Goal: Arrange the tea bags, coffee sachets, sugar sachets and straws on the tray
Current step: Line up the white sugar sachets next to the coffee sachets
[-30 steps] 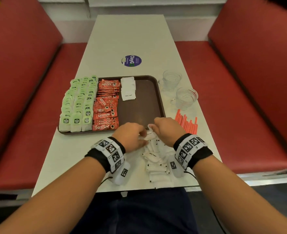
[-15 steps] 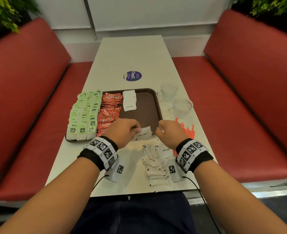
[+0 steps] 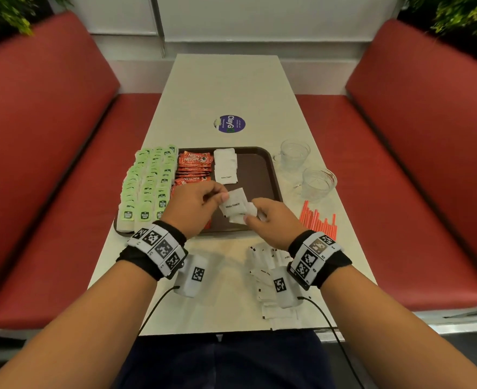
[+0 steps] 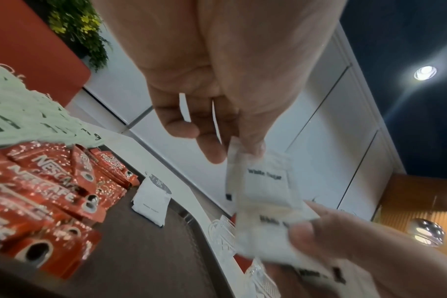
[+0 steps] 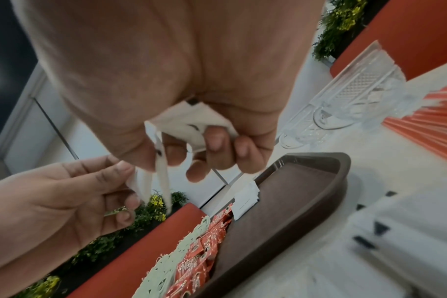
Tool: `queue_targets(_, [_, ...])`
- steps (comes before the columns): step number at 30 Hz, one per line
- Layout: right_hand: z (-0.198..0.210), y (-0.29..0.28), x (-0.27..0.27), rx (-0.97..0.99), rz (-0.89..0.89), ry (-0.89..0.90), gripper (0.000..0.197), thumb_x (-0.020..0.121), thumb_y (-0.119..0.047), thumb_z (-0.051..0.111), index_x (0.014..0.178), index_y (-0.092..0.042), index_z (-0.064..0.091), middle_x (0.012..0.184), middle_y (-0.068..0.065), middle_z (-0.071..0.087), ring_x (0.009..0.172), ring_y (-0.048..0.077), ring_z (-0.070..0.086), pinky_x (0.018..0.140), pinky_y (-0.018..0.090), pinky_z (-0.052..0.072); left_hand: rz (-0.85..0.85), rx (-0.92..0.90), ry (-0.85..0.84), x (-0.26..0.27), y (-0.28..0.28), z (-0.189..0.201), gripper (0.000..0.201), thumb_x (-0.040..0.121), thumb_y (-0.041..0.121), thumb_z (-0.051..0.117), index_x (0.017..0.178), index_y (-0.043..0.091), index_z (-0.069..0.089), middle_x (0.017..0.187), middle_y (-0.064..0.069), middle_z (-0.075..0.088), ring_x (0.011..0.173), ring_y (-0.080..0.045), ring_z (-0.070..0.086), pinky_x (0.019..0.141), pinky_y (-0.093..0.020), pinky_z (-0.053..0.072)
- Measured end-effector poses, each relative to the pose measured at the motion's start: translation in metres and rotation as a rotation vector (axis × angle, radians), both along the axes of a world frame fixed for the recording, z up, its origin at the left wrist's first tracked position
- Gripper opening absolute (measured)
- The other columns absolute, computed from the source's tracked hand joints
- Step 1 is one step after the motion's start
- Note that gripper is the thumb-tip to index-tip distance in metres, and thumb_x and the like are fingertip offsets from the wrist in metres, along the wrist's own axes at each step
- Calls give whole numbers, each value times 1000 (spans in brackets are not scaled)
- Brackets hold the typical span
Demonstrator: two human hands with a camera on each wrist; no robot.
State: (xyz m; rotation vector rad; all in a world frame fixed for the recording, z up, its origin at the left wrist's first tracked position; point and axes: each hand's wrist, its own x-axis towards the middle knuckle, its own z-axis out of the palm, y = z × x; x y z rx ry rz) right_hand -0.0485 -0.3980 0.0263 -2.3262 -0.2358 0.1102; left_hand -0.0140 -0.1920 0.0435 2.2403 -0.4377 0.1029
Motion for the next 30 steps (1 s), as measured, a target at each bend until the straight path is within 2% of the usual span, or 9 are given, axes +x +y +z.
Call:
queue_targets(2, [-1, 1, 5, 37, -76, -16, 27, 89, -21, 63, 68, -12, 48, 62, -5, 43, 56, 10, 37, 55, 27, 31, 48, -6, -11, 9, 7, 2, 8, 95, 26, 64, 91, 26, 71, 77, 10, 68, 68, -6, 58, 63, -19, 46])
queue_targets(4, [0, 2, 12, 51, -117, -23, 31, 85, -20, 64, 68, -2, 46, 60, 0, 41, 55, 12, 36, 54, 30, 31, 75, 60, 9, 22, 12, 6, 8, 96, 27, 62, 90, 28, 68, 75, 10, 65, 62, -5, 53, 59, -20, 42])
queue_targets(7, [1, 0, 25, 46, -135, -11, 29, 86, -20, 63, 68, -2, 49, 59, -2, 42, 54, 10, 36, 52, 26, 31, 88, 195, 54, 51, 11, 5, 11, 98, 28, 59, 91, 26, 67, 72, 9, 61, 59, -6, 50, 59, -25, 42])
queue_targets(11, [0, -6, 40, 53, -148, -25, 25, 89, -18, 59, 70, -6, 49, 61, -2, 44, 55, 8, 37, 53, 24, 32, 38, 386, 172, 101, -2, -12, 14, 98, 27, 59, 99, 19, 70, 90, 6, 68, 80, -11, 60, 77, -28, 47])
queue_targets(14, [-6, -15, 53, 89, -157, -14, 13, 90, -17, 56, 80, -9, 56, 70, 0, 58, 64, 15, 52, 58, 31, 43, -50, 549, 275, 135, -16, -24, 19, 97, 27, 61, 105, 14, 73, 106, -3, 70, 99, -21, 63, 87, -30, 49])
queue_targets(17, [-13, -22, 63, 119, -144, 0, 9, 90, -22, 55, 90, -16, 62, 85, 5, 70, 83, 23, 65, 72, 42, 54, -75, 615, 263, 160, -29, -30, 23, 97, 27, 61, 107, 11, 74, 109, -5, 70, 104, -24, 63, 89, -31, 48])
queue_targets(20, [-20, -27, 70, 132, -123, 7, 11, 90, -21, 55, 90, -14, 63, 84, 6, 70, 80, 24, 64, 72, 45, 53, -32, 654, 253, 181, -37, -34, 23, 96, 29, 62, 103, 12, 75, 109, -5, 70, 100, -24, 64, 85, -31, 48])
queue_targets(26, [-31, -28, 89, 168, -110, 21, 12, 92, -12, 57, 91, -16, 68, 82, -4, 71, 76, 8, 63, 67, 24, 49, 1, 694, 189, 195, -38, -35, 26, 89, 43, 68, 93, 17, 72, 98, 1, 67, 88, -18, 60, 73, -28, 43])
queue_targets(30, [-33, -26, 105, 181, -116, 6, 12, 94, -13, 56, 93, -14, 69, 79, -10, 70, 72, 1, 60, 64, 15, 45, -108, 888, 272, 187, -42, -41, 40, 73, 52, 81, 94, 22, 64, 95, 3, 62, 89, -19, 57, 73, -30, 45])
